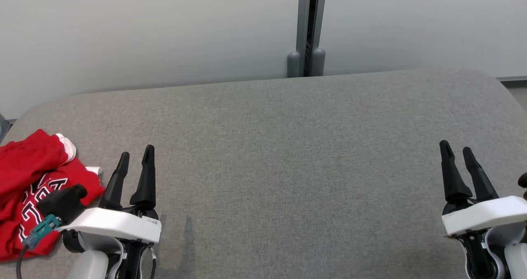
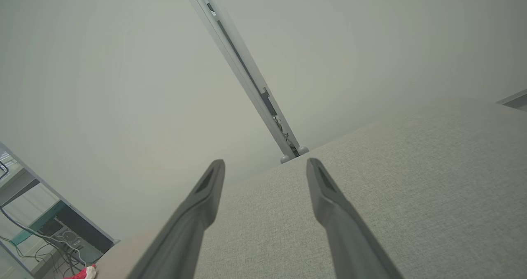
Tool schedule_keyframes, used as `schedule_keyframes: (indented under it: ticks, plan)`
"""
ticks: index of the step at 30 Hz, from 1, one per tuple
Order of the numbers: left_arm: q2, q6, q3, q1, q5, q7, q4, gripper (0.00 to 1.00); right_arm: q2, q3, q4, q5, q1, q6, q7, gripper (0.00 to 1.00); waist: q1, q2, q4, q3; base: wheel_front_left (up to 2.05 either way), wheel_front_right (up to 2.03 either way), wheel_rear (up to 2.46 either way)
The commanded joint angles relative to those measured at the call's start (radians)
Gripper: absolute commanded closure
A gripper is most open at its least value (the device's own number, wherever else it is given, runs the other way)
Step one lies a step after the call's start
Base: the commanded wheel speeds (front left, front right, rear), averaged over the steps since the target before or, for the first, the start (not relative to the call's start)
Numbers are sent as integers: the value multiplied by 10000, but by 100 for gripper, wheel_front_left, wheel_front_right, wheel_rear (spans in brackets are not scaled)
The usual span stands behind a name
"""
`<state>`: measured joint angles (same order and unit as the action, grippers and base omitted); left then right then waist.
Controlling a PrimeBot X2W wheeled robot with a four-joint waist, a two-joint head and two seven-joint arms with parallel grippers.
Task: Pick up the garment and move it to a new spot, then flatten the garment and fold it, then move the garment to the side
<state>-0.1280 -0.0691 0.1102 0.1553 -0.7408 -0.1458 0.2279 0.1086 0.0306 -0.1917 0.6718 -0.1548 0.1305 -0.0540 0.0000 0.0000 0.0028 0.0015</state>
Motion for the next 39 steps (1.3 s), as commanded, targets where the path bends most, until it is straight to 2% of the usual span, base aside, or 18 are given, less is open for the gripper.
schedule_keyframes:
  ticks: [1, 20, 39]
  plan:
    - [-121, 37, 6, 337, 309, -97, -73, 0, 109, -15, 110, -356, -210, 3, -141, 0, 0, 0, 4, -2, 0, 0, 0]
    - [-290, 291, 317, 442, 2214, -466, 470, 0, 22, -206, -172, -2450, -114, 3, -576, 0, 0, 0, 24, -9, 0, 0, 0]
    - [-507, 707, 334, 459, 3490, -389, 818, 0, -16, -231, -28, -4088, -4, 2, -646, 0, 0, 0, 83, -15, 0, 0, 0]
